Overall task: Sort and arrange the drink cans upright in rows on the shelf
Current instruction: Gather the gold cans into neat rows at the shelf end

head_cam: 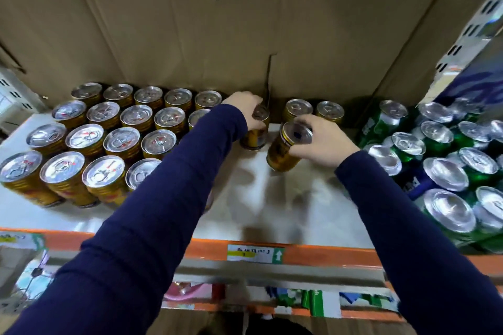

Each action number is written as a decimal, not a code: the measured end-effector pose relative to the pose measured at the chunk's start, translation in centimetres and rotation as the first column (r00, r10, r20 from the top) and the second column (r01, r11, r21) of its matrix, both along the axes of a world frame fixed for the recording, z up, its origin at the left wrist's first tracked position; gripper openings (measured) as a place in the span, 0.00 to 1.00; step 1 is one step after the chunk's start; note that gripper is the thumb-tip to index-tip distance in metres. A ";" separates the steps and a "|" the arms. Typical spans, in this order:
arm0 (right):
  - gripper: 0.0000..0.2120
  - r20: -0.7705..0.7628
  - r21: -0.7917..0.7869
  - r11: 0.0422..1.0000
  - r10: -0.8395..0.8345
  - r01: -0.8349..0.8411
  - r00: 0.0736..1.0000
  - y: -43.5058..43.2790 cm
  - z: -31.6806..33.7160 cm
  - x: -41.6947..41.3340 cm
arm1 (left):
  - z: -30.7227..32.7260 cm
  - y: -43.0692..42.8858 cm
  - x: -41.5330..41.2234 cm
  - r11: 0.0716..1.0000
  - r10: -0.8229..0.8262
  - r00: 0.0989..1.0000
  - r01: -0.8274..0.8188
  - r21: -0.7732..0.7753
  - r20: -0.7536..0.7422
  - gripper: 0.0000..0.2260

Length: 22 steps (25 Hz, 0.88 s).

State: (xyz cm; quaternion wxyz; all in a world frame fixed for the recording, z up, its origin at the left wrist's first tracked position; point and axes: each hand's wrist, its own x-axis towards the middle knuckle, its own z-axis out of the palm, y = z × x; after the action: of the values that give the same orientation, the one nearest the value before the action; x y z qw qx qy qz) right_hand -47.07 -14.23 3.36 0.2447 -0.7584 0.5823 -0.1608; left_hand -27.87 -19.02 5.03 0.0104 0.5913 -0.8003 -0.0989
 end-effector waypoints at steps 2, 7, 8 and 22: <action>0.32 -0.063 0.029 0.991 0.133 -0.131 0.989 0.1 0.3 -0.3 | 0.1 -0.3 -0.2 1.000 0.015 1.000 -0.015 -0.007 0.026 0.28; 0.35 -0.084 0.079 0.972 0.228 -0.221 0.970 0.0 -0.8 -0.1 | 0.2 -1.0 1.5 0.989 0.124 0.991 -0.120 -0.083 0.047 0.24; 0.36 -0.092 0.074 0.973 0.226 -0.220 0.970 0.1 -1.1 -0.1 | 0.1 -1.3 2.1 0.982 0.160 0.986 -0.154 -0.108 0.051 0.24; 0.38 -0.120 0.017 0.996 0.088 -0.086 0.989 0.4 -2.0 0.5 | 0.0 -2.8 3.6 0.974 0.193 0.981 -0.191 -0.121 0.004 0.33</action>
State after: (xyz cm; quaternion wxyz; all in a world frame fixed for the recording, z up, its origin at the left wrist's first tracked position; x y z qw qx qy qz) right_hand -46.59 -13.81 1.34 0.2204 -0.7899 0.5634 -0.1003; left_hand -24.25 -21.84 5.05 0.0492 0.6649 -0.7440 -0.0443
